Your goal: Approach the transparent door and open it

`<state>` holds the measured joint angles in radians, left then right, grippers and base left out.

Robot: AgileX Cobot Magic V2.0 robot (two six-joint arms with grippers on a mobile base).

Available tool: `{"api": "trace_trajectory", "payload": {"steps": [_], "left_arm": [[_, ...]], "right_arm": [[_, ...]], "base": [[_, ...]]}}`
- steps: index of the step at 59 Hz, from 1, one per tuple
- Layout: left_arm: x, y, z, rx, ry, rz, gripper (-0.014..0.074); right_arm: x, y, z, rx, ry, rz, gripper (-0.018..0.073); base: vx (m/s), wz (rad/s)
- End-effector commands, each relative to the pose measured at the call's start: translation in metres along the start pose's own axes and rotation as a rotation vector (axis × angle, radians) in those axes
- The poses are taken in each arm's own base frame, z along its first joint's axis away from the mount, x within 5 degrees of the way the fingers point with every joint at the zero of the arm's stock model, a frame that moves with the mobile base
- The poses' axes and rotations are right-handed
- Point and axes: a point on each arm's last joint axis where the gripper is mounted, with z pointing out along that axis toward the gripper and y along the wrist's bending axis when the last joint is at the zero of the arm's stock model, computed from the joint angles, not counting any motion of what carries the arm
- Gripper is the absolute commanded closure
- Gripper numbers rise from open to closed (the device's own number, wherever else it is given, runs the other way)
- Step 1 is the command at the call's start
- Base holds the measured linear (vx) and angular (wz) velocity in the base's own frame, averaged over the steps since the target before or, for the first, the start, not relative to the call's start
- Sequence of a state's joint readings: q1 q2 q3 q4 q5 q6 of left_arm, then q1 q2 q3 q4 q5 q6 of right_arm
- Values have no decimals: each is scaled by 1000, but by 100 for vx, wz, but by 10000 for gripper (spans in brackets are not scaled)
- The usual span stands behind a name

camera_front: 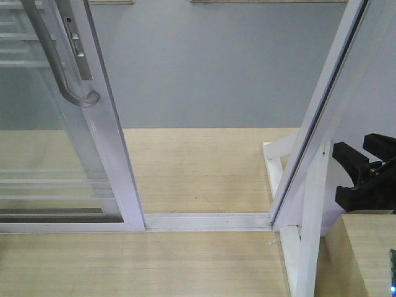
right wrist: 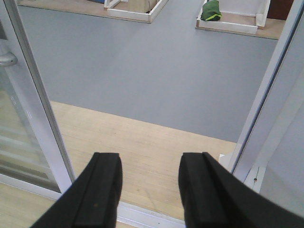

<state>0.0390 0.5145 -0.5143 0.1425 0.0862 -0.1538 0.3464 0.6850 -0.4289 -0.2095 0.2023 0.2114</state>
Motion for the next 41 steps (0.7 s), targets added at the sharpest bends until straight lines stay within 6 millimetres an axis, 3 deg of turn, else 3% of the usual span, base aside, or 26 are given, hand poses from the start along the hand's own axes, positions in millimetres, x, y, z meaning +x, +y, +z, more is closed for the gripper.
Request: {"api": "trace_trajectory", "payload": {"steps": [1, 7, 23, 32, 41], "left_arm": [[-9, -3, -15, 37, -127, 1, 392], [12, -4, -30, 49, -137, 55, 601], [94, -1, -59, 57, -143, -37, 603], [134, -1, -56, 59, -98, -125, 603], [146, -1, -55, 56, -29, -142, 603]], "right_arm": [[-17, 1, -3, -9, -103, -15, 201], [-17, 1, -3, -9, -103, -15, 201], [-17, 1, -3, -9, -102, -15, 201], [-16, 0, -3, -7, -96, -15, 201], [-15, 0, -3, -6, -86, -15, 201]], "base": [[0, 0], [0, 0], [0, 0], [0, 0], [0, 0]]}}
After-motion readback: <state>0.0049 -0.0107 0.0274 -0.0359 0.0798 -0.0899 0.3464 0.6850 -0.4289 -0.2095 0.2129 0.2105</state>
